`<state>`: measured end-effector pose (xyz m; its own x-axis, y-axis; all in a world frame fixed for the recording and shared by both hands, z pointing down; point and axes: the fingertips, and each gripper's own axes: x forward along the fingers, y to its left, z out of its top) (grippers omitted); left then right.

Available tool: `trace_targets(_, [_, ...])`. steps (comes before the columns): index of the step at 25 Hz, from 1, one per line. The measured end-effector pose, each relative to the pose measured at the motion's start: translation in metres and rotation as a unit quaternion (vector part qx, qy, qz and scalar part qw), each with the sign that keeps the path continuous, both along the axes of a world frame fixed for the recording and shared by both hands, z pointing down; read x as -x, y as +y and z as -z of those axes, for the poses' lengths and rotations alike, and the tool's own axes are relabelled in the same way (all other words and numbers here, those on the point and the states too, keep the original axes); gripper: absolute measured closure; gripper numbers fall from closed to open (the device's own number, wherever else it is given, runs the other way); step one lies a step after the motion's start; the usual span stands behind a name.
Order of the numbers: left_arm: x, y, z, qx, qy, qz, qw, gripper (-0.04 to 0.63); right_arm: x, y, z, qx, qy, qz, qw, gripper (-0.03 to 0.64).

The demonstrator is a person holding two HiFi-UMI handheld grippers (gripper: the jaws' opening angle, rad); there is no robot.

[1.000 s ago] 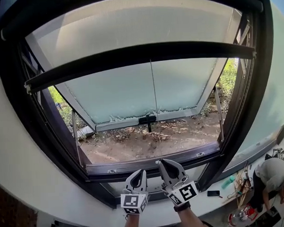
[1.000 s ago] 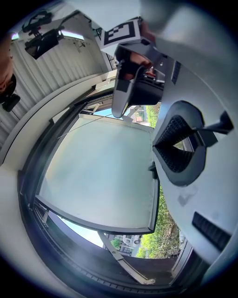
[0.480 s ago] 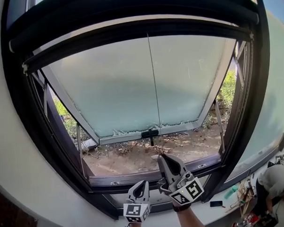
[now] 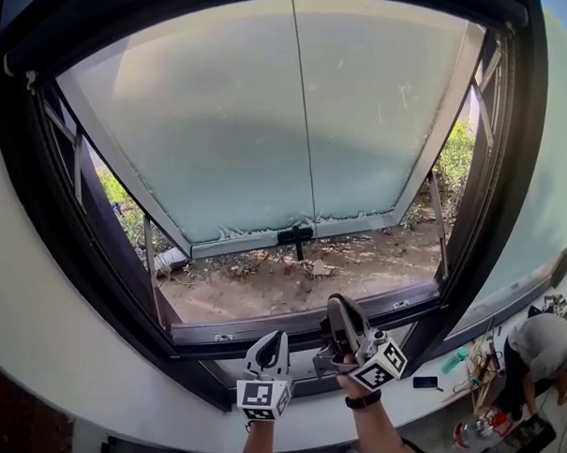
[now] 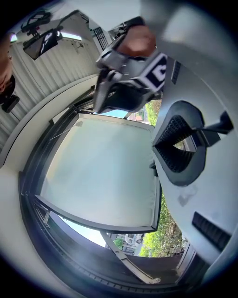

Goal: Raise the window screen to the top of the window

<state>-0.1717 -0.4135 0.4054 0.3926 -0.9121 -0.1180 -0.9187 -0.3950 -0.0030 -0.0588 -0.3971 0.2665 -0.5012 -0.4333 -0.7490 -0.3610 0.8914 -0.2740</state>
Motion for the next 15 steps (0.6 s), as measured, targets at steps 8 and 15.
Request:
trace_targets(8, [0.001, -0.006, -0.001, -0.002, -0.012, 0.006, 0.9999, 0.594, -0.006, -0.048, -0.112, 0.079, 0.408, -0.29, 0.862, 0.615])
trace_targets(15, [-0.011, -0.003, -0.01, 0.007, -0.017, -0.005, 0.9998, 0.594, -0.004, -0.043, -0.128, 0.102, 0.413, -0.262, 0.866, 0.615])
